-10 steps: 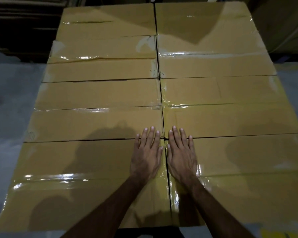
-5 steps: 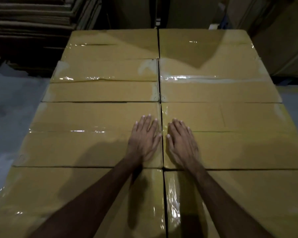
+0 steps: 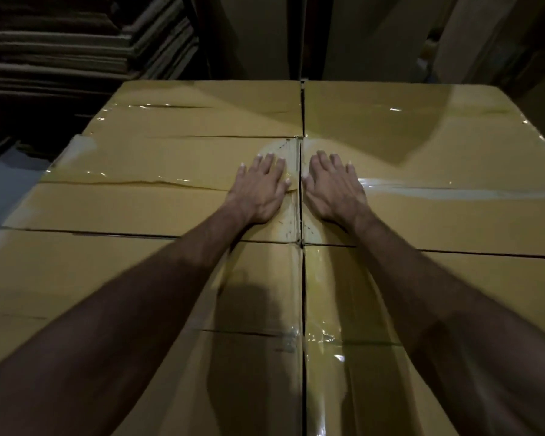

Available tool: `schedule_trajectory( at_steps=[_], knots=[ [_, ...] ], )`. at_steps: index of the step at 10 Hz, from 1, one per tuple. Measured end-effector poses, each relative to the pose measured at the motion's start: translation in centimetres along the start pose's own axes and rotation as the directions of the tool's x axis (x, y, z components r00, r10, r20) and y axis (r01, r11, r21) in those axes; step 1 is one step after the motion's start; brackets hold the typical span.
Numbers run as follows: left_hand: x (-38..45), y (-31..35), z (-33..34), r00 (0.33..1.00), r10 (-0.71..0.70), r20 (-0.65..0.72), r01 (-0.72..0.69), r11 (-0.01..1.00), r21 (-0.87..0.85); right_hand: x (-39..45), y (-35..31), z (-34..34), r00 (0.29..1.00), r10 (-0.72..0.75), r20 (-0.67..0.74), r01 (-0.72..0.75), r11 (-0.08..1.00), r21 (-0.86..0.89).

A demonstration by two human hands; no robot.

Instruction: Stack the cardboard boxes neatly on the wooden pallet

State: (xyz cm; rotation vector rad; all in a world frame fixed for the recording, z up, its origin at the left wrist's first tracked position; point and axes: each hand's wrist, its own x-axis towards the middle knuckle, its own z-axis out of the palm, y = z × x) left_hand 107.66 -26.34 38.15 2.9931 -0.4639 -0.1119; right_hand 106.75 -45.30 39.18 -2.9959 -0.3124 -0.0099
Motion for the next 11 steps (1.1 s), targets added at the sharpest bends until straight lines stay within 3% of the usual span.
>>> schedule_trajectory(
  at_steps=[5, 7, 11],
  knots=[
    [0.3, -0.1, 1.3, 1.0, -0.01, -0.026, 0.009, 0.999, -0.031, 0.0, -0.1, 1.2, 0.999, 0.043, 0.002, -0.043, 0.997, 0.067],
    [-0.7, 0.7, 0.2, 0.999, -0.005, -0.034, 0.006, 0.999, 0.047, -0.7, -0.3, 1.0, 0.999, 0.052, -0.015, -0.051, 0.996, 0.077],
    [-10.1, 5.5, -2.4, 0.977, 0.179, 0.117, -0.183, 0.983, 0.019, -11.3, -2.1, -2.1, 0.994, -0.055, 0.097, 0.043, 0.992, 0.118]
  ],
)
